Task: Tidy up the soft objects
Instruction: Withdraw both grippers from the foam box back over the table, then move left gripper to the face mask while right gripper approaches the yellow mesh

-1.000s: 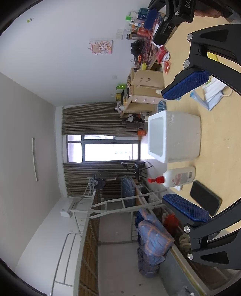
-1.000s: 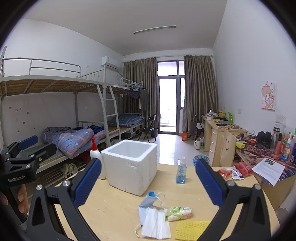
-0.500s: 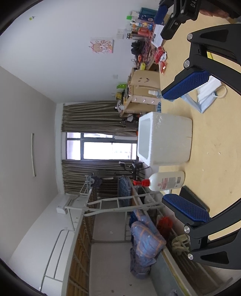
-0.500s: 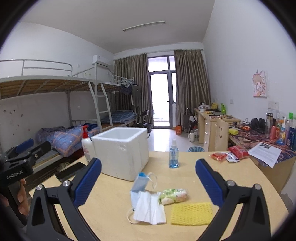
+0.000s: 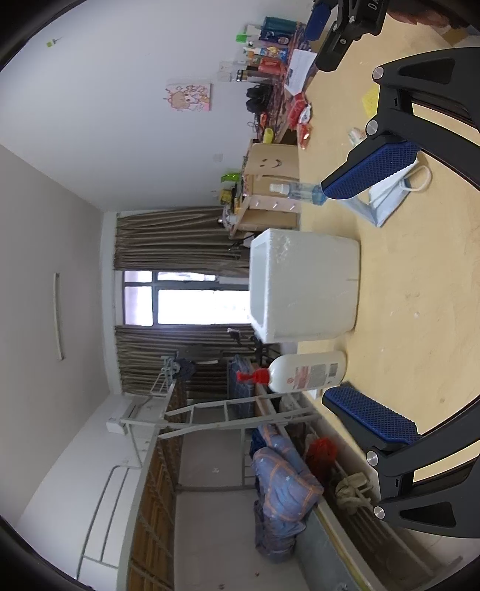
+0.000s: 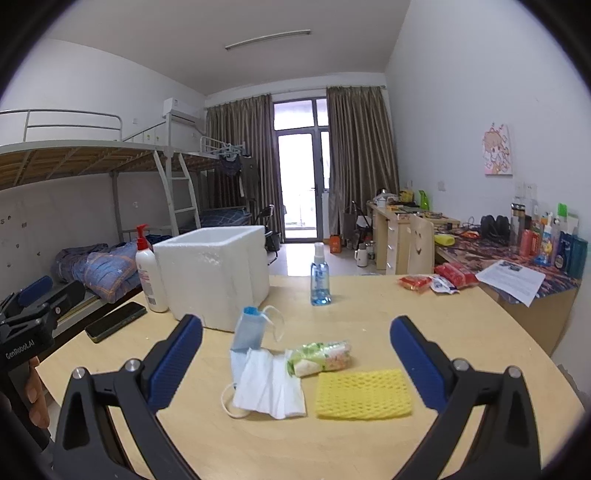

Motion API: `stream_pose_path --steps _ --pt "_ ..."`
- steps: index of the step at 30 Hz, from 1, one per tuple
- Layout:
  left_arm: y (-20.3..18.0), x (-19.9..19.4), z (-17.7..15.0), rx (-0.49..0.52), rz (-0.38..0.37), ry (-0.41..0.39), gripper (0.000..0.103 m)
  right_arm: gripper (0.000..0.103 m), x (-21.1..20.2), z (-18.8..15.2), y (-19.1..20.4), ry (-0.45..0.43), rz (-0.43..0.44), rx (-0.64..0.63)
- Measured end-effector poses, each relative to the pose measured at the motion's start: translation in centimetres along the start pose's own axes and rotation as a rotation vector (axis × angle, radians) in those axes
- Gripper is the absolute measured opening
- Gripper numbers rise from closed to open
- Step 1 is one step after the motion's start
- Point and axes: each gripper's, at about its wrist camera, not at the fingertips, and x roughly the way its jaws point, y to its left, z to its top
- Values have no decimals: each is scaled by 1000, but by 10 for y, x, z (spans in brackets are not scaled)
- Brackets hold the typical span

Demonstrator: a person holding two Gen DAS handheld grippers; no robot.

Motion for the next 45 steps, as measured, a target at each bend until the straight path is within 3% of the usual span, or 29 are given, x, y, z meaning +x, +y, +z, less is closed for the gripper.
stream_pose_path --steps 26,33,45 --pt "-52 34 -32 75 -176 129 102 103 17 -34 -51 132 -76 44" --pt "-78 49 -39 106 -269 205 102 103 20 -38 -71 169 -93 80" --pt "-113 76 -54 166 -318 318 100 103 34 -48 -88 227 -110 92"
